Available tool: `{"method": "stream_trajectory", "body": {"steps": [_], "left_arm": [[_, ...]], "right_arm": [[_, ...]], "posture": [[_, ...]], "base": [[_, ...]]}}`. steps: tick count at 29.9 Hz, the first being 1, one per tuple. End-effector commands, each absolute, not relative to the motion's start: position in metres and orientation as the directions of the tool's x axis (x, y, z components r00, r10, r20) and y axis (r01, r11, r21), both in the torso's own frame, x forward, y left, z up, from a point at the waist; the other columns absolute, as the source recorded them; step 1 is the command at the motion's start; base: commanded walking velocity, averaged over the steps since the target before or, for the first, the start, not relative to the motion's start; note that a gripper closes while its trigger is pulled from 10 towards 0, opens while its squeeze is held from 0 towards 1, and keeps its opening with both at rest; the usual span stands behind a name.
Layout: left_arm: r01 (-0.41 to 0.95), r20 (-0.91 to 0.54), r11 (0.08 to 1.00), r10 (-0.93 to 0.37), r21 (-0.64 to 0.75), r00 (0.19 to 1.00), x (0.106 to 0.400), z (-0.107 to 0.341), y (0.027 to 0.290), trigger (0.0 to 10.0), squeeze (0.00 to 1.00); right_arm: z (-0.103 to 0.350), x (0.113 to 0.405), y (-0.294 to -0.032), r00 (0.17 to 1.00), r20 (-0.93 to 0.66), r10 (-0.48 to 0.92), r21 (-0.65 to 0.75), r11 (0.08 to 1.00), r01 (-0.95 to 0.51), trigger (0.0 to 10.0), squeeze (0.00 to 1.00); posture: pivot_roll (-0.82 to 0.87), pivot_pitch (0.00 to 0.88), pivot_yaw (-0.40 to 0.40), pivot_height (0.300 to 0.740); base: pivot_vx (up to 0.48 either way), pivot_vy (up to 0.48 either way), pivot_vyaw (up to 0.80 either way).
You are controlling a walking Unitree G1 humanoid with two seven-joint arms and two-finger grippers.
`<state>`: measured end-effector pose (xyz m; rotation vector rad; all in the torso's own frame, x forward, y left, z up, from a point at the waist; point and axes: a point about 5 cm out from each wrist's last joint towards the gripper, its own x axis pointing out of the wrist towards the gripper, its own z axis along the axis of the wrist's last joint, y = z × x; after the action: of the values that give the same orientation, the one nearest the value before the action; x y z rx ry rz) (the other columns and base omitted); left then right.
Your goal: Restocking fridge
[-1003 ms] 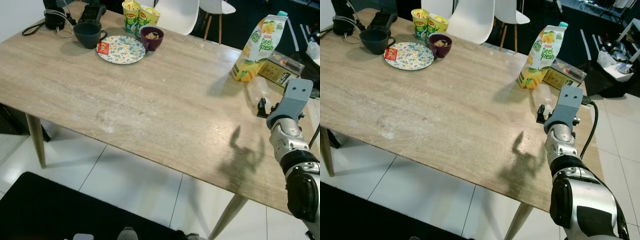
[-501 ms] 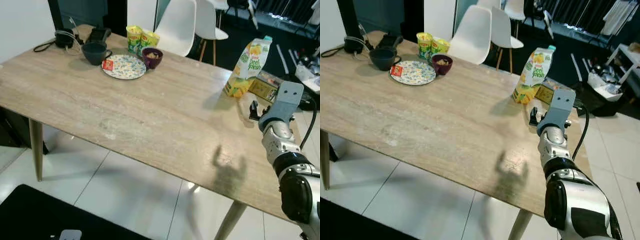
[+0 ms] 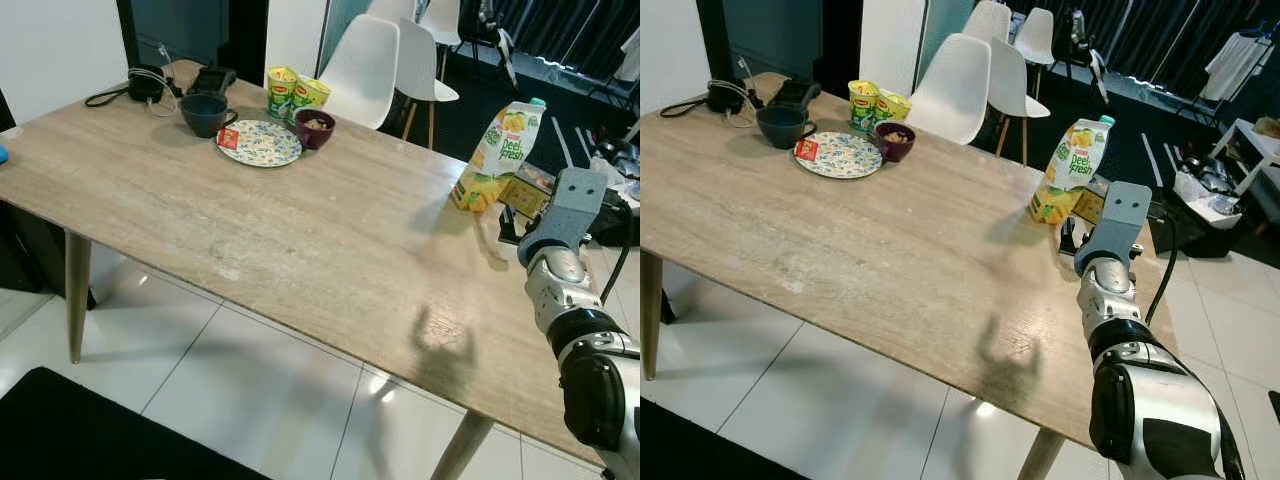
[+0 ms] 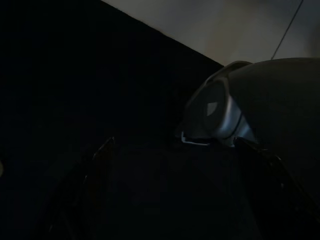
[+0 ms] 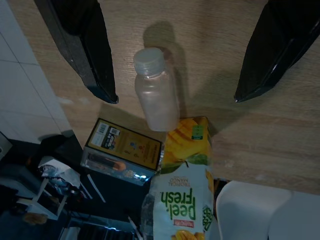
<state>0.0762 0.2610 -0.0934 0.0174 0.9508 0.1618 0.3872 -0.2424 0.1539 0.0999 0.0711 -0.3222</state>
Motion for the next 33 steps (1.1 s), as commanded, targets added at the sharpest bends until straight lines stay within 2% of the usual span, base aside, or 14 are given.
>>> {"method": "stream_trajectory", "body": {"steps": [1,26,33], "left_arm": [[-0.131,-0.840,0.990,0.116,0.054,0.530,0.066,-0.101,0.246,10.0,0.00],[-0.095,-0.837,0.995,0.085,0.039,0.541,0.079,-0.102,0.237,10.0,0.00],[-0.087,-0.831,0.996,0.078,0.036,0.550,0.083,-0.101,0.236,10.0,0.00]], "right_arm": [[0.146,0.382,-0.250,0.933,-0.104,-0.344,0.099,0.930,0.354,10.0,0.00],[0.147,0.383,-0.249,0.937,-0.103,-0.335,0.097,0.934,0.344,10.0,0.00],[0.147,0.382,-0.251,0.936,-0.103,-0.338,0.097,0.933,0.348,10.0,0.00]], "posture": [[0.40,0.000,-0.222,0.740],[0.39,0.000,-0.225,0.740],[0.38,0.000,-0.224,0.740]], "base": [[0.289,0.000,0.00],[0.324,0.000,0.00],[0.035,0.000,0.00]]}}
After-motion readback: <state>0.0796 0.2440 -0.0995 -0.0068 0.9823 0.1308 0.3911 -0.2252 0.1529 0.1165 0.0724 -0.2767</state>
